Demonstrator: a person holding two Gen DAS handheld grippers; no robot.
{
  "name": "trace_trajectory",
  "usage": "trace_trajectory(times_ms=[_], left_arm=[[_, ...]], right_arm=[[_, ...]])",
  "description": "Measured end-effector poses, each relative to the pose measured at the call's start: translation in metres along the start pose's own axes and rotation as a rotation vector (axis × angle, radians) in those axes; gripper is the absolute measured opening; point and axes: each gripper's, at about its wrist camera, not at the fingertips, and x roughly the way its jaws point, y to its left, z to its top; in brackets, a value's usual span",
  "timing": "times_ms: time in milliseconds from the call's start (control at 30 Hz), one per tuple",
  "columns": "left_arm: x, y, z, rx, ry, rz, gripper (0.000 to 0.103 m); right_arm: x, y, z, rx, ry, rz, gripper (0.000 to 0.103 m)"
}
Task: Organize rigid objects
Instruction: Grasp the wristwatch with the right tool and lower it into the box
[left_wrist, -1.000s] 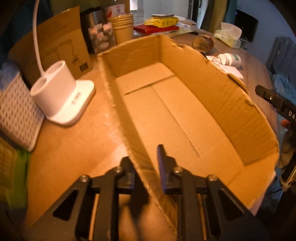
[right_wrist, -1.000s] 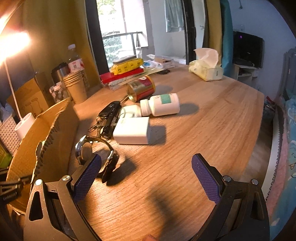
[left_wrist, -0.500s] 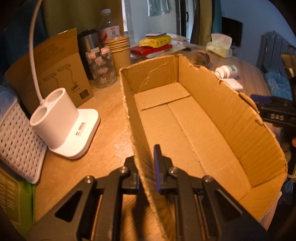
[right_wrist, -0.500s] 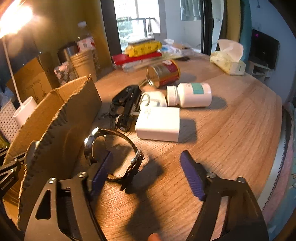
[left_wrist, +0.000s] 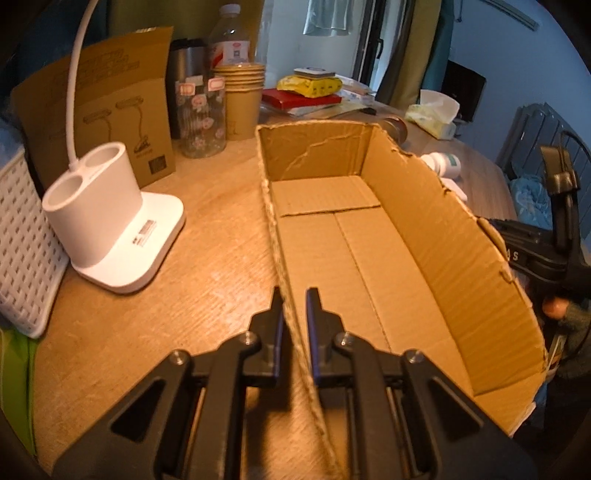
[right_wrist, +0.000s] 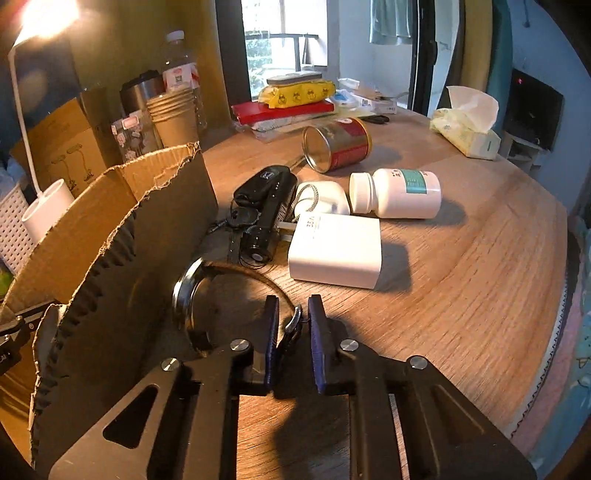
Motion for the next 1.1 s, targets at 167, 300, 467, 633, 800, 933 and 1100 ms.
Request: trace_trajectory(times_ms=[167, 300, 467, 633, 800, 933, 1100], left_arm=[[-0.004, -0.005, 0.000, 0.016, -0.016, 0.021, 0.011], [-0.005, -0.004, -0.001, 0.017, -0.022, 0.032, 0.011], [-0.007, -0.007, -0.002, 0.035, -0.033, 0.049, 0.011], [-0.010, -0.012, -0.003, 0.054, -0.049, 0.077, 0.011], [-0.014, -0.017, -0.004, 0.085, -0.070, 0.098, 0.011], [-0.015, -0.017, -0.004, 0.081, -0.072, 0.098, 0.011], [-0.017, -0.017, -0.005, 0.079, -0.077, 0.101, 0.011]], right_arm=[[-0.008, -0.001, -0.002, 0.002, -0.036, 0.003, 0.016], [-0.016, -0.003, -0.002, 0.013, -0.048, 0.010, 0.015], [-0.039, -0.003, 0.005, 0.010, -0.093, 0.002, 0.015], [-0.068, 0.002, 0.014, -0.003, -0.156, 0.010, 0.015], [-0.099, 0.019, 0.019, -0.038, -0.213, 0.051, 0.015], [-0.114, 0.042, 0.017, -0.082, -0.231, 0.106, 0.015], [-0.116, 0.074, 0.009, -0.140, -0.209, 0.171, 0.015]])
